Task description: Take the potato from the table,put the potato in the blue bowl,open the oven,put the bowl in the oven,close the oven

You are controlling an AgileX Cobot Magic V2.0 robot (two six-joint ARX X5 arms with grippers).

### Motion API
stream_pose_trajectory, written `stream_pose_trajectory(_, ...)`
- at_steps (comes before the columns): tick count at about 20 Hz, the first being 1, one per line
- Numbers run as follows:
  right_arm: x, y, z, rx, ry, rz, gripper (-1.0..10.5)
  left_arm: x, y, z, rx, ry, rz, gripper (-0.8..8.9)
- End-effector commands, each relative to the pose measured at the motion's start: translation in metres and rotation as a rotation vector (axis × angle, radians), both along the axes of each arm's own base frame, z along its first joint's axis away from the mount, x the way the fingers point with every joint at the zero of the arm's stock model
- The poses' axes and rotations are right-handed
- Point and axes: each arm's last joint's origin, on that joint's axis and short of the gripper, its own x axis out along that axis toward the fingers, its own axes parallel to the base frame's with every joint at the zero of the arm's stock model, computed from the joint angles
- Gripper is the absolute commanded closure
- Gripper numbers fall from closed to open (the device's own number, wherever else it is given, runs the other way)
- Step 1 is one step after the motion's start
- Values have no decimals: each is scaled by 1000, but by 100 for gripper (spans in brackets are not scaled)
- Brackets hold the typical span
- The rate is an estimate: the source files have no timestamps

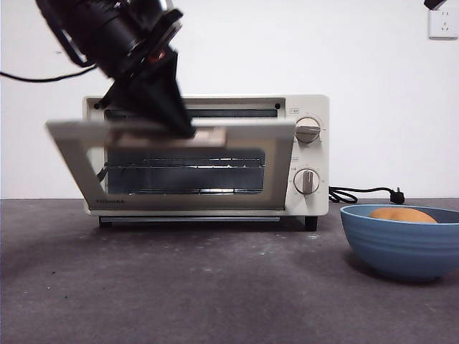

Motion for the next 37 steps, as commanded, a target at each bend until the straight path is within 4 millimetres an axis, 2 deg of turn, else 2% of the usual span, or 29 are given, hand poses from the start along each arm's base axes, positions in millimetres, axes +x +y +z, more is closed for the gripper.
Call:
stream_pose_trajectory(1,1,0,2,10,-20,-5,442,-3,2,-17,82,79,12,822)
stream_pose_trajectory(6,3,1,2,2,-24,-22,442,-9,1,-15,89,103,-7,822)
stream_pose_trajectory(8,4,1,1,3,-11,-36,442,-12,2,-6,58,77,-15,822)
stream_pose_trajectory(11,10,3,-3,7,33,-52,443,-25,9,23,7,-25,-9,822)
stream_pose_trajectory(14,21,6,-11,-3,99,-72,444,-50,22,65,-72,-178,7,822)
stream_pose_trajectory(17,39,4,-22,-30,176,-122,445,-85,42,105,-126,-341,67,822)
stream_pose_trajectory(22,76,-7,-52,-87,346,-202,453,-145,74,146,-241,-517,107,822)
stream_pose_trajectory(24,90,-11,-67,-116,421,-216,515,-163,83,154,-281,-556,116,822)
stream_pose_trajectory(28,111,-13,-92,-76,528,-184,525,-187,95,160,-315,-582,127,822)
stream_pose_trajectory(30,119,-11,-102,-68,554,-174,625,-192,98,160,-318,-586,126,822)
stream_pose_trajectory(35,132,-10,-121,-84,600,-171,738,-196,100,159,-311,-568,127,822)
stream_pose_trajectory(37,135,-10,-124,-85,599,-168,859,-196,100,159,-312,-566,129,822)
